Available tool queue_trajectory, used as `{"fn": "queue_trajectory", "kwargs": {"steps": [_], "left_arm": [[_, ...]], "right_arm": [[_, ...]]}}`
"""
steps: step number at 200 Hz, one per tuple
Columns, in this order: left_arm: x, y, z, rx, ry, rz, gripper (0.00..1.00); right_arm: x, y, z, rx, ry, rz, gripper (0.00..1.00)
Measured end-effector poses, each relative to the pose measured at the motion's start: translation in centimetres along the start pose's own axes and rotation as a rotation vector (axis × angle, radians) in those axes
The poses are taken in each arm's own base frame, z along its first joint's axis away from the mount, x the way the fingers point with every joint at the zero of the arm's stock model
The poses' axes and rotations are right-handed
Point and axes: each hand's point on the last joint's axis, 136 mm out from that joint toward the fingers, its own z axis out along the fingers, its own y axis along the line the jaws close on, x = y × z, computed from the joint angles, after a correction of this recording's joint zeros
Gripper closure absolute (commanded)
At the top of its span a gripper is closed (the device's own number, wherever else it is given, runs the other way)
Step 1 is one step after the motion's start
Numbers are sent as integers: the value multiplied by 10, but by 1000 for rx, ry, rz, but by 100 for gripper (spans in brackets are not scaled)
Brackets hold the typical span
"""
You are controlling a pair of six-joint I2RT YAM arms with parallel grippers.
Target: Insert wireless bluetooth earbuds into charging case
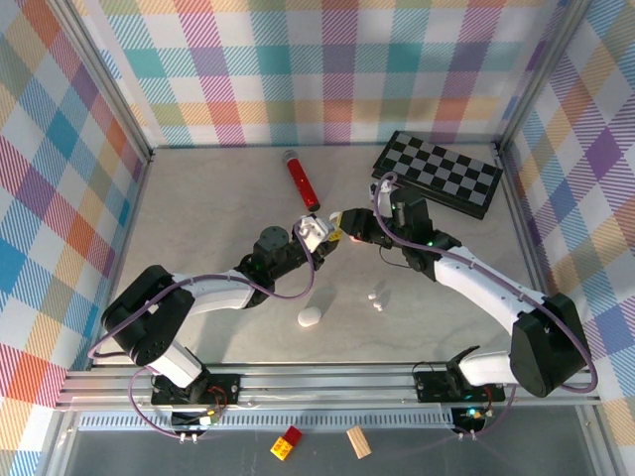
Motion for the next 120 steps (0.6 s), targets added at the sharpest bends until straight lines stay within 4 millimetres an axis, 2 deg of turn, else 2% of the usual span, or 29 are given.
{"fn": "queue_trajectory", "kwargs": {"steps": [45,96,120], "left_arm": [[-1,0,0,-1,-3,-3,94],[-4,1,0,-2,-15,-12,94],[-6,1,0,-3,-25,-11,94]], "right_arm": [[-1,0,-4,11,-9,2,71],[4,-12,-7,68,6,20,58],[6,-12,-8,73,12,21,56]]}}
